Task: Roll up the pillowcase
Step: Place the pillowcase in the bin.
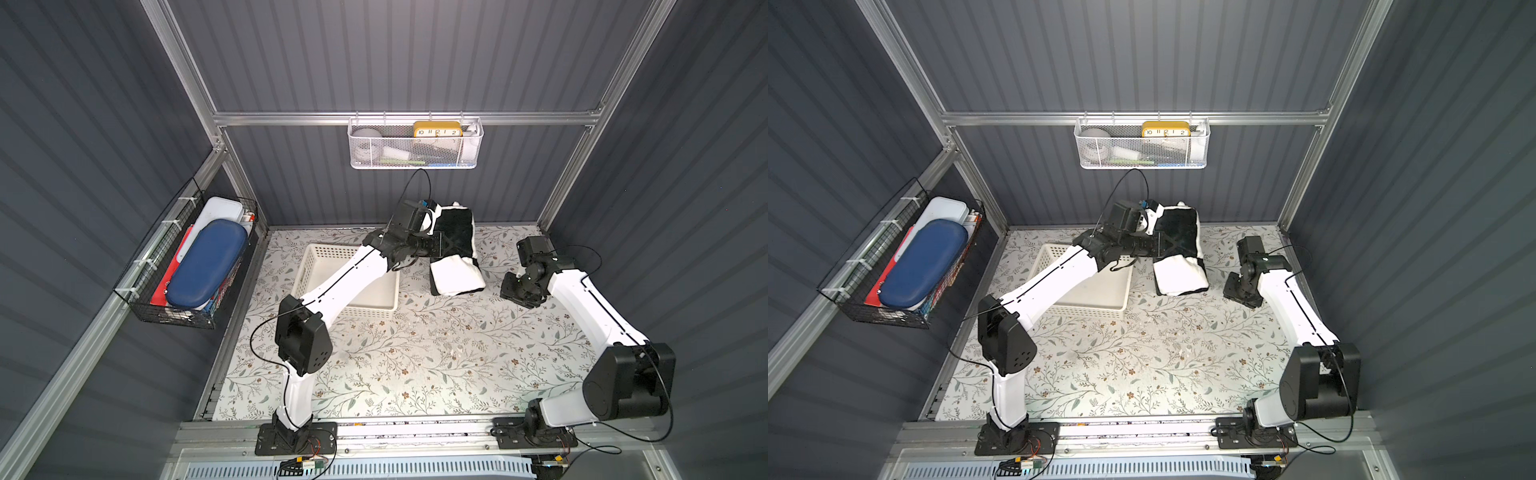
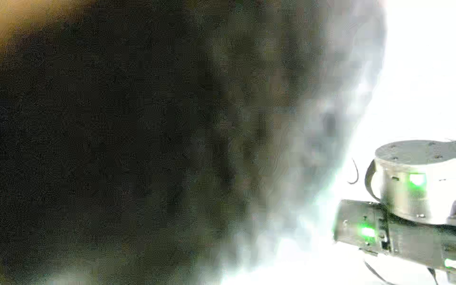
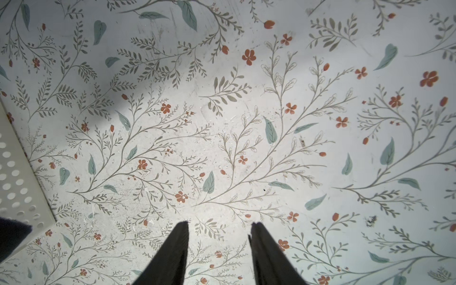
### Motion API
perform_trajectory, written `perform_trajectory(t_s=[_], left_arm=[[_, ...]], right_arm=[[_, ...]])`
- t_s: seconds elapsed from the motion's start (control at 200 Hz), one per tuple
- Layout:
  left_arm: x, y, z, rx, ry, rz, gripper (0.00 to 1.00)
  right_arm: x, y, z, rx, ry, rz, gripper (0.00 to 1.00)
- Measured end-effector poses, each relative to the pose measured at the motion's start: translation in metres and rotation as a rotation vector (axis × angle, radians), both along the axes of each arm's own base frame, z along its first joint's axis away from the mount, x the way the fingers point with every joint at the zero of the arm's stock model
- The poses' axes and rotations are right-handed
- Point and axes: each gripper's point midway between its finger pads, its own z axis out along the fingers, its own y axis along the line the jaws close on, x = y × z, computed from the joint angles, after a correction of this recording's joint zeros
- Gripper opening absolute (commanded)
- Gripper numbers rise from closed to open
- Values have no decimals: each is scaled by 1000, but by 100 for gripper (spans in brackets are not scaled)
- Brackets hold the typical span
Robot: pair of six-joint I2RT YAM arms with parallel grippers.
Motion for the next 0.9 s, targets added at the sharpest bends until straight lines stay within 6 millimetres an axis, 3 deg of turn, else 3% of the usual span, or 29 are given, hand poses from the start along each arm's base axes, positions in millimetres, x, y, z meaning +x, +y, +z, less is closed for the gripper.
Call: perform_trajectory(t_s=[0.21, 0.39, 0.55, 0.76, 0.9], left_arm=[[33, 90, -5, 95, 2, 122, 0], [57, 139, -17, 126, 4, 148, 0], [54, 156, -31, 68, 47, 47, 0], [35, 151, -62, 8, 121, -117, 0], [42, 163, -85, 1, 153, -134, 0]], right_arm=[[2, 5, 0, 28, -6, 10, 45], [3, 10, -5, 52, 9, 18, 44], [3, 13, -9, 69, 18, 23, 43], [3, 16, -10, 82, 23, 32, 43], [5, 20, -11, 89, 20, 40, 42]])
